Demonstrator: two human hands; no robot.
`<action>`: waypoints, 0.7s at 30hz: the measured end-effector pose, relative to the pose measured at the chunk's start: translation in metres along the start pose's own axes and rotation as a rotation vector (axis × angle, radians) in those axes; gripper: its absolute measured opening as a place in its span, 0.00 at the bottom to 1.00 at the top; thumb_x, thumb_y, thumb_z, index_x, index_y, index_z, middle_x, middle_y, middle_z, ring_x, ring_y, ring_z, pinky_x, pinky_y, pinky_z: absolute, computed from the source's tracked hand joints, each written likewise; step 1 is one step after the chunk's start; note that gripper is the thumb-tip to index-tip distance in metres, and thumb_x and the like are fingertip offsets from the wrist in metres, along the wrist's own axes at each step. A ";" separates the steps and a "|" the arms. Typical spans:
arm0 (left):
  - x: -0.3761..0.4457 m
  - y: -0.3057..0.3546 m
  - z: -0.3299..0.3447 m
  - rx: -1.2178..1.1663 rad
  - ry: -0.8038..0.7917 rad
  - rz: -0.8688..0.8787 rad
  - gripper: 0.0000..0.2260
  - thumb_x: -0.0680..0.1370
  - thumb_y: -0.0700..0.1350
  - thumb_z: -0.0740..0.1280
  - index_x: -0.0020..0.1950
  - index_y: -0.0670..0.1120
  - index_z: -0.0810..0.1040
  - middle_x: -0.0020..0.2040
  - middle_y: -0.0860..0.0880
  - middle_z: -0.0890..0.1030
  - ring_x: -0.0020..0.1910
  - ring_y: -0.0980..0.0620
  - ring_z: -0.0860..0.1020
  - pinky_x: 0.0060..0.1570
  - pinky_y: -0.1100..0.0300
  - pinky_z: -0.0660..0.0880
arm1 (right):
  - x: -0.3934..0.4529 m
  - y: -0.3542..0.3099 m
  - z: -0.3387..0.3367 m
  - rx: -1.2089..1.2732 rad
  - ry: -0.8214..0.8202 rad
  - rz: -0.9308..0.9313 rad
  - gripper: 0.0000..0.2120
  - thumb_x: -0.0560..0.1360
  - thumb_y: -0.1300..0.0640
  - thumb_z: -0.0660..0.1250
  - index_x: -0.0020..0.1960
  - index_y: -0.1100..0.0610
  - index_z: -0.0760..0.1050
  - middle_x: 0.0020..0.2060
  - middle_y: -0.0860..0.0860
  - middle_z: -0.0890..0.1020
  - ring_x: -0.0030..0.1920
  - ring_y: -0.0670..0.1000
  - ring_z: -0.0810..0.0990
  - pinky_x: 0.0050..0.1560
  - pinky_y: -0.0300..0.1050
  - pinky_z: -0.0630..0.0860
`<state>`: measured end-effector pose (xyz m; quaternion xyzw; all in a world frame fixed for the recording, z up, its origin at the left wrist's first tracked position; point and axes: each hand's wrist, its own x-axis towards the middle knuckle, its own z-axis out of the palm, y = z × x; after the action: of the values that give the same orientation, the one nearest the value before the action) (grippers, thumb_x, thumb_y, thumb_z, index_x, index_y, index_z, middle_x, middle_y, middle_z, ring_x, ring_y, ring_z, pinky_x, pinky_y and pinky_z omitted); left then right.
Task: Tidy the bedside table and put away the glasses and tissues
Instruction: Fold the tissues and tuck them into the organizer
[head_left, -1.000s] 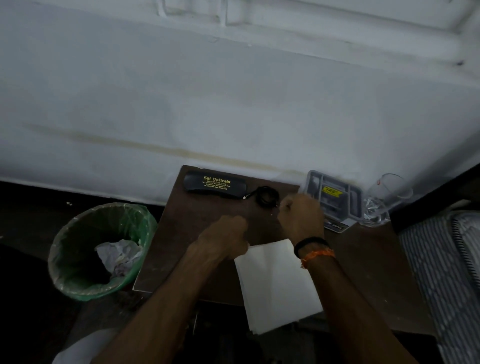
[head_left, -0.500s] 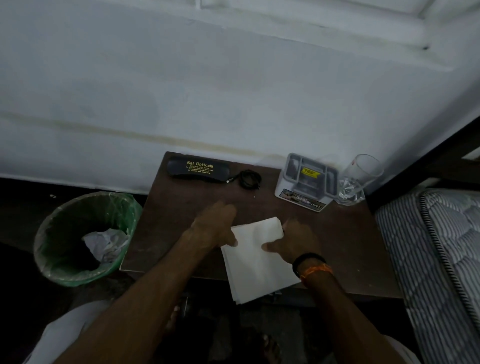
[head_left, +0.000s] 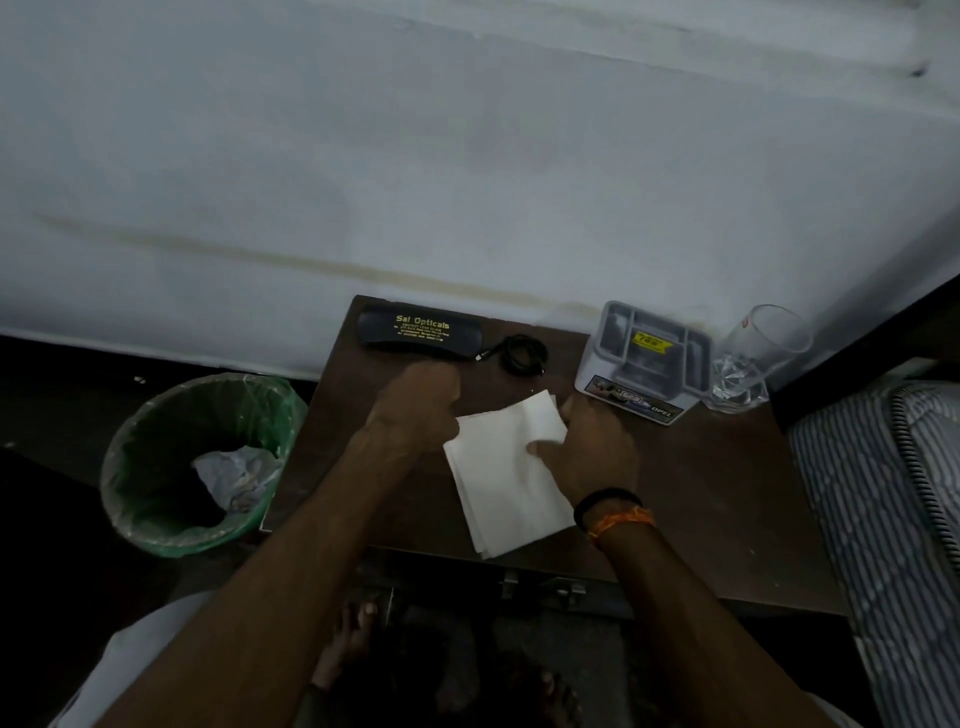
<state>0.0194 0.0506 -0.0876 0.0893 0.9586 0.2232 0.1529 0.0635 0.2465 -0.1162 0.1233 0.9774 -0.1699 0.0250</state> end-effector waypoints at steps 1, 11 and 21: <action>0.001 -0.005 -0.003 -0.031 0.001 -0.018 0.16 0.72 0.37 0.71 0.59 0.41 0.75 0.60 0.42 0.76 0.59 0.44 0.75 0.60 0.50 0.74 | 0.000 -0.001 0.001 -0.043 0.027 -0.019 0.22 0.67 0.46 0.74 0.57 0.53 0.73 0.56 0.52 0.78 0.54 0.56 0.79 0.51 0.52 0.77; 0.005 -0.015 -0.007 -0.202 -0.005 -0.086 0.09 0.71 0.35 0.66 0.49 0.45 0.79 0.50 0.45 0.81 0.50 0.44 0.80 0.57 0.49 0.77 | 0.000 0.001 -0.005 -0.165 0.156 -0.147 0.10 0.78 0.52 0.62 0.52 0.52 0.81 0.50 0.52 0.83 0.50 0.56 0.82 0.48 0.48 0.78; 0.005 -0.012 -0.005 -0.157 -0.082 -0.089 0.12 0.73 0.35 0.69 0.55 0.43 0.79 0.55 0.44 0.80 0.54 0.44 0.78 0.58 0.52 0.76 | 0.007 0.013 -0.042 0.283 0.175 -0.153 0.08 0.74 0.56 0.72 0.51 0.56 0.85 0.46 0.51 0.87 0.45 0.48 0.81 0.47 0.37 0.71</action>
<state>0.0122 0.0388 -0.0903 0.0437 0.9341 0.2868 0.2083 0.0595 0.2744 -0.0818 0.0649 0.9487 -0.2959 -0.0906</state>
